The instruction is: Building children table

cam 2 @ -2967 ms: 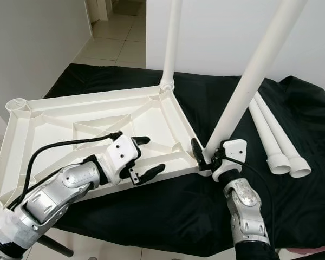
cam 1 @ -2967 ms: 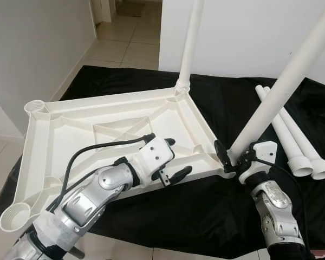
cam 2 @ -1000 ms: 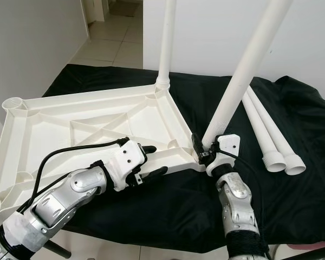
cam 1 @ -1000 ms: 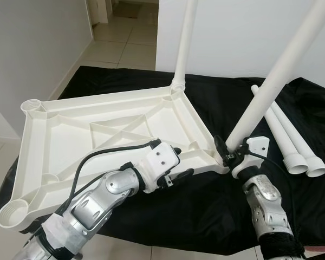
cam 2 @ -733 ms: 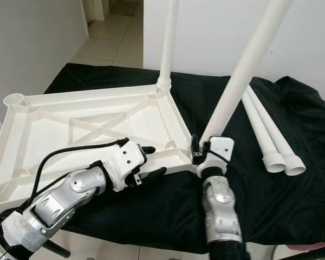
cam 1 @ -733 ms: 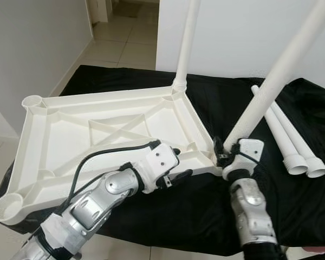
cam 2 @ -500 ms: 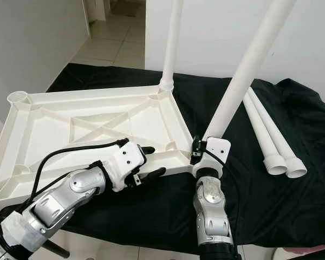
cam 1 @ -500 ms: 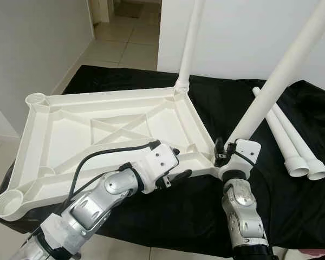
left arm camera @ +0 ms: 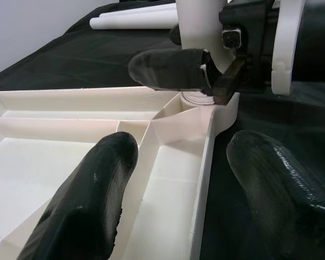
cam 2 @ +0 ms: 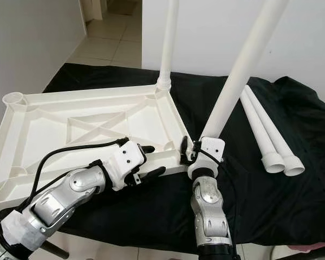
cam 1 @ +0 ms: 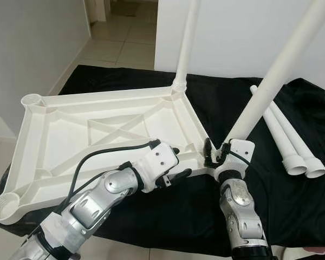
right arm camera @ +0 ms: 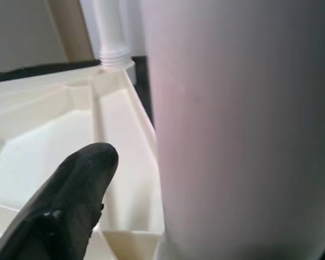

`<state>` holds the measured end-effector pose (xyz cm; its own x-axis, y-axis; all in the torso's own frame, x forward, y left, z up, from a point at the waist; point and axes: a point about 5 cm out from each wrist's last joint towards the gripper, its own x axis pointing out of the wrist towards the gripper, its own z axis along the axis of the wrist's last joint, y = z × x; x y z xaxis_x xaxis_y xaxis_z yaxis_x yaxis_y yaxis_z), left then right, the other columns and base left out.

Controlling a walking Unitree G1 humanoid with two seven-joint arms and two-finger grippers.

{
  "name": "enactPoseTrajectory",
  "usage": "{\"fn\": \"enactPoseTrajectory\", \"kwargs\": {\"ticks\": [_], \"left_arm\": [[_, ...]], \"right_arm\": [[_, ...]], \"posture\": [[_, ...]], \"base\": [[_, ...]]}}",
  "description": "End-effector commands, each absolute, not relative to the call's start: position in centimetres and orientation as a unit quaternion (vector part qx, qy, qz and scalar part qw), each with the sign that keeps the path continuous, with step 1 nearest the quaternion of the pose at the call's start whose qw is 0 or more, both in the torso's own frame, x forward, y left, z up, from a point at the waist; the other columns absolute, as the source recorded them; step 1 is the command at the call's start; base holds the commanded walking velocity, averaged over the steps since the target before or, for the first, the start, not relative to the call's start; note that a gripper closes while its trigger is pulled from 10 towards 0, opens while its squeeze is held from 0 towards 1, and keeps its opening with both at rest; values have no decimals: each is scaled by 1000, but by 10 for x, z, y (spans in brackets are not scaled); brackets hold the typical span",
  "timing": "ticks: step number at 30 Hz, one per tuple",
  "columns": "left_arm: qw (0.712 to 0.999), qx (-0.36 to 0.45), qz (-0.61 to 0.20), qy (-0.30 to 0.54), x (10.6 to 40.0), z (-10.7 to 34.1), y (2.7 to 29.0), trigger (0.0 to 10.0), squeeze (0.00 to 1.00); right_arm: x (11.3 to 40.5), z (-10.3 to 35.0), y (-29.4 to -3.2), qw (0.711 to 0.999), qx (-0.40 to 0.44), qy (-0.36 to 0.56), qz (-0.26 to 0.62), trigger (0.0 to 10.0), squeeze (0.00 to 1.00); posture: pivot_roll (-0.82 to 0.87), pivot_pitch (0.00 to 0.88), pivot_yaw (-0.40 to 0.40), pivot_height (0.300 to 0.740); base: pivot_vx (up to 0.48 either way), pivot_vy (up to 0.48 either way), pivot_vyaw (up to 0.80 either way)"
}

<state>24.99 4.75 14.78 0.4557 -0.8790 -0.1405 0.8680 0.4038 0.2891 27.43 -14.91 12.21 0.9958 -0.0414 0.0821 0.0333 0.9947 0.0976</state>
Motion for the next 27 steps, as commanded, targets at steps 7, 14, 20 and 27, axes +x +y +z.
{"fn": "enactPoseTrajectory", "kwargs": {"ticks": [7, 14, 20, 27], "left_arm": [[794, 171, -584, 2, 245, 143, 46, 10000, 0], [792, 174, -585, 2, 244, 143, 45, 10000, 0], [792, 176, -585, 1, 245, 144, 45, 10000, 0], [794, 177, -582, -1, 246, 144, 45, 10000, 0]], "right_arm": [[278, 125, -167, 996, 19, -63, 53, 10000, 0], [285, 130, -180, 986, -3, -62, 152, 10000, 0], [290, 132, -185, 979, -26, -61, 193, 10000, 0], [295, 133, -191, 970, -42, -52, 233, 0, 0]], "posture": [[-75, 0, -26, 740], [-76, 0, -22, 740], [-70, 0, -24, 740], [-66, 0, -24, 740]], "base": [[0, 0, 0], [0, 0, 0], [0, 0, 0], [0, 0, 0]]}}
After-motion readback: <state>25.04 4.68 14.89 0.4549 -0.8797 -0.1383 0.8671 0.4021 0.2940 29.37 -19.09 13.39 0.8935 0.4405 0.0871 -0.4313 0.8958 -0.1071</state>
